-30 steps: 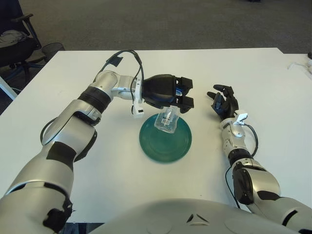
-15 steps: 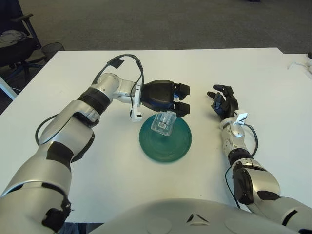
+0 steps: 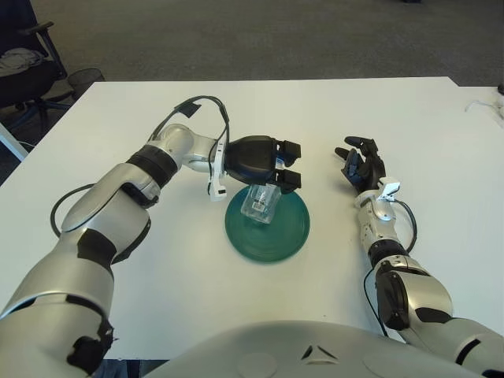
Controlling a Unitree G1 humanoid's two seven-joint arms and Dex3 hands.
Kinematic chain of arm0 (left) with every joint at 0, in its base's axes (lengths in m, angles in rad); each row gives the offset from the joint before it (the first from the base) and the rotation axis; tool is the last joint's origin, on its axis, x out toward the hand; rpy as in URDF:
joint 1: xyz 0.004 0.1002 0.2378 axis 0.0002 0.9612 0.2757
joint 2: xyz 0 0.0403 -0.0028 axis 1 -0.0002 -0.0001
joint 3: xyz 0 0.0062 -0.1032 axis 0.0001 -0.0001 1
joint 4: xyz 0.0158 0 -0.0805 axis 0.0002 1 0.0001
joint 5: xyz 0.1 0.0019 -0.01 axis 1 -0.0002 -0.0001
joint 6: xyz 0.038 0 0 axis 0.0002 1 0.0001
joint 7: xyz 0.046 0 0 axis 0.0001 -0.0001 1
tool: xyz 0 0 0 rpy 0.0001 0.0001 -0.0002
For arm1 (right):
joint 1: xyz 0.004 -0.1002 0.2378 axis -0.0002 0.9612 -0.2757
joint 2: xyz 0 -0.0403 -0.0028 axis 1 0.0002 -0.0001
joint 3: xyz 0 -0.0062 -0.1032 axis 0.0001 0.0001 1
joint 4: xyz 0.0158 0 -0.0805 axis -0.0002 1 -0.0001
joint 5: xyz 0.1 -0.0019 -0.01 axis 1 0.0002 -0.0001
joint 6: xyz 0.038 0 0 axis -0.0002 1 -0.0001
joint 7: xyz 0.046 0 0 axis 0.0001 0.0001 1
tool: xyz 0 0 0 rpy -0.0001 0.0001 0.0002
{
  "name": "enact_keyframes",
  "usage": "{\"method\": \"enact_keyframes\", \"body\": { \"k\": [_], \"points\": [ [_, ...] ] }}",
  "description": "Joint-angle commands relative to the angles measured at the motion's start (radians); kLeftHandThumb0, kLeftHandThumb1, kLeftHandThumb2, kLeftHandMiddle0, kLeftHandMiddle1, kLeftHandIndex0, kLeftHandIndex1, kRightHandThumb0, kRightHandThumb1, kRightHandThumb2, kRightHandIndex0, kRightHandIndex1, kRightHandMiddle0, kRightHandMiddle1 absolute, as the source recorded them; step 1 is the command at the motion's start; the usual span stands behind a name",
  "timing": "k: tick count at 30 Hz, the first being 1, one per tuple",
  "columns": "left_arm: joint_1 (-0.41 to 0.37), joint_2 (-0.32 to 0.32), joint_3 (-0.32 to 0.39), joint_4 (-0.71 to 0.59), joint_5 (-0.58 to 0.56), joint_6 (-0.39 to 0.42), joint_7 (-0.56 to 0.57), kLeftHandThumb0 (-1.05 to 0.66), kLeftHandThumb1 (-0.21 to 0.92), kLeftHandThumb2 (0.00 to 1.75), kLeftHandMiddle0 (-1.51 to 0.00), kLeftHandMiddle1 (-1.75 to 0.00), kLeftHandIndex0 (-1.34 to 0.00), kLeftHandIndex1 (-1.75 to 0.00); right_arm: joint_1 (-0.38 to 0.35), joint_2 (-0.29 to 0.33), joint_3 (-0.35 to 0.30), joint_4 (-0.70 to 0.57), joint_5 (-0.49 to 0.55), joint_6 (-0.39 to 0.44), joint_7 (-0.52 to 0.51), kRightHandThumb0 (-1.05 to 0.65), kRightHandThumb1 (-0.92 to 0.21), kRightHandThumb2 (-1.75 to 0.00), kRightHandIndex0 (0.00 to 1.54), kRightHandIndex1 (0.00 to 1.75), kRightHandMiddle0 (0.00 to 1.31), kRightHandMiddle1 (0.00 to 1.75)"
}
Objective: Put the bottle into the plate.
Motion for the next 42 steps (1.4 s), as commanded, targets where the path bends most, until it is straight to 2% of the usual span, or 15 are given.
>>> {"method": "enact_keyframes", "body": {
  "k": [1, 9, 21, 29, 33, 42],
  "points": [
    [0.008, 0.024, -0.016, -0.001, -0.01, 0.0, -0.039, 0.0, -0.07, 1.75, -0.89, -1.73, -0.68, -1.75, 0.128, 0.025, -0.013, 0.115, 0.017, 0.17, -0.02, -0.51, -0.74, -0.92, 0.3, 0.91, 0.14, 1.35],
    [0.039, 0.05, -0.002, -0.036, -0.047, -0.011, -0.099, 0.0, -0.07, 1.75, -0.9, -1.72, -0.68, -1.75, 0.13, 0.024, -0.018, 0.114, 0.023, 0.17, -0.012, -0.51, -0.74, -0.93, 0.31, 0.92, 0.14, 1.36],
    [0.115, 0.08, 0.021, -0.118, -0.108, -0.049, -0.121, 0.0, -0.07, 1.75, -0.9, -1.73, -0.68, -1.75, 0.129, 0.021, -0.012, 0.116, 0.014, 0.176, -0.013, -0.52, -0.74, -0.94, 0.28, 0.91, 0.11, 1.34],
    [0.167, 0.099, 0.036, -0.185, -0.108, -0.033, -0.147, 0.0, -0.08, 1.75, -0.92, -1.69, -0.69, -1.75, 0.125, 0.019, -0.011, 0.12, 0.014, 0.176, -0.013, -0.52, -0.77, -0.91, 0.27, 0.89, 0.09, 1.34],
    [0.185, 0.107, 0.021, -0.2, -0.059, -0.019, -0.101, 0.0, -0.08, 1.75, -0.92, -1.68, -0.69, -1.75, 0.126, 0.022, -0.012, 0.115, 0.016, 0.181, -0.015, -0.52, -0.75, -0.91, 0.27, 0.89, 0.1, 1.34],
    [0.184, 0.1, 0.014, -0.196, -0.04, -0.022, -0.065, 0.0, -0.08, 1.75, -0.91, -1.7, -0.7, -1.75, 0.124, 0.022, -0.012, 0.117, 0.016, 0.184, -0.017, -0.53, -0.75, -0.91, 0.27, 0.89, 0.08, 1.33]
  ]
}}
